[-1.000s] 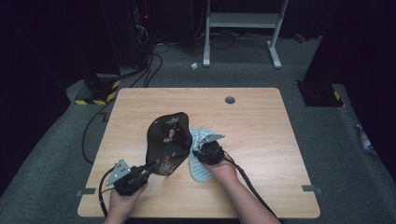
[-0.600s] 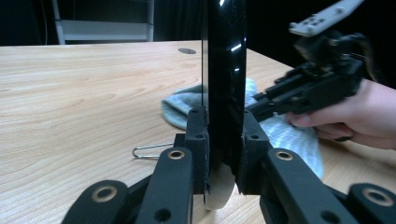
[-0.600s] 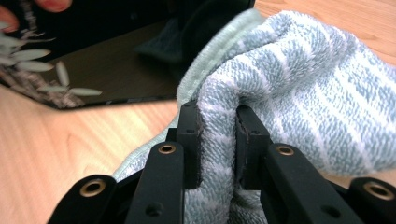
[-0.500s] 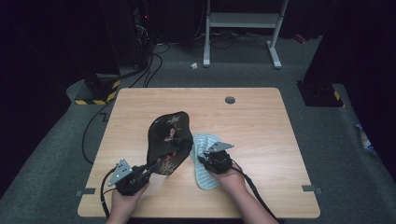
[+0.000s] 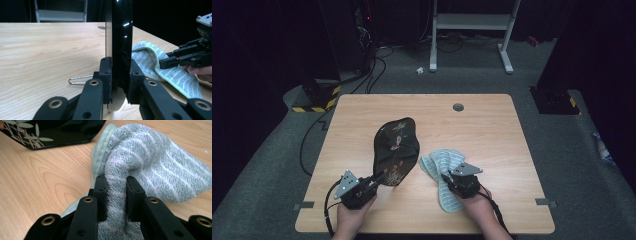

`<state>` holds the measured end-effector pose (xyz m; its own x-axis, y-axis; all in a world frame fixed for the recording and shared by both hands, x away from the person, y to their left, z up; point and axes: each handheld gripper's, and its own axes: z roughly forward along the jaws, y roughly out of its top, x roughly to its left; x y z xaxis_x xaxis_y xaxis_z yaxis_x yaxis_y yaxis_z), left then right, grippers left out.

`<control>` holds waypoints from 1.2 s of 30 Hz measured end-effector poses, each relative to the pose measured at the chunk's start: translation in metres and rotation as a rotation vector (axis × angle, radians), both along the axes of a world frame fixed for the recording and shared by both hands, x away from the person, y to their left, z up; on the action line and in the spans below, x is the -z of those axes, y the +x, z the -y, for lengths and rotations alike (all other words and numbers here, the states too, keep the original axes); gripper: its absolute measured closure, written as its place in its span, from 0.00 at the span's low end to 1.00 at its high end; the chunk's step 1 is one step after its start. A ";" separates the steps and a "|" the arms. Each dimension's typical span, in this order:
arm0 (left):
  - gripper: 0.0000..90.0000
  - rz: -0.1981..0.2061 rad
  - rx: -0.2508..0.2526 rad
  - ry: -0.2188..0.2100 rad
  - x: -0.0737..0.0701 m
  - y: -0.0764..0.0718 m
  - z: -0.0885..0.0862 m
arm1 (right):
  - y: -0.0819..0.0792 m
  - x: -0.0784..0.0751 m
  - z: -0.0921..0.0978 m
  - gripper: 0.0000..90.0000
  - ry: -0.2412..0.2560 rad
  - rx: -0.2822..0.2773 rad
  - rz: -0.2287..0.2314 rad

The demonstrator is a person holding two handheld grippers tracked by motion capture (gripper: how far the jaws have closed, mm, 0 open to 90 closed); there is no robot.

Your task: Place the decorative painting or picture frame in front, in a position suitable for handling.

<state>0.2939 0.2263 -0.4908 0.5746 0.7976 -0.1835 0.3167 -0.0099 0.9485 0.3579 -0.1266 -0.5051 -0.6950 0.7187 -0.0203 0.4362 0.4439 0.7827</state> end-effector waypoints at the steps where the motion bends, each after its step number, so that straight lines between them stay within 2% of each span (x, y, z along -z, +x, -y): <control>1: 0.85 -0.005 0.003 0.004 0.000 0.000 0.001 | -0.001 0.001 0.002 0.81 0.001 0.006 0.003; 4: 0.78 -0.013 0.023 0.037 0.002 -0.002 0.010 | -0.003 0.005 0.008 0.81 -0.011 0.017 0.001; 8: 0.71 -0.012 0.050 0.050 0.001 -0.005 0.016 | -0.004 0.009 0.016 0.81 -0.001 0.035 -0.015; 14: 0.64 -0.026 0.078 0.075 0.003 -0.011 0.022 | -0.006 0.010 0.016 0.80 0.000 0.040 -0.021; 16: 0.62 -0.029 0.093 0.078 0.004 -0.012 0.023 | -0.007 0.010 0.016 0.80 -0.001 0.038 -0.021; 21: 0.59 -0.018 0.123 0.116 0.006 -0.016 0.031 | -0.006 0.011 0.016 0.80 0.004 0.041 -0.028; 36: 0.56 -0.025 0.192 0.134 0.008 -0.013 0.053 | -0.006 0.013 0.015 0.79 0.007 0.041 -0.034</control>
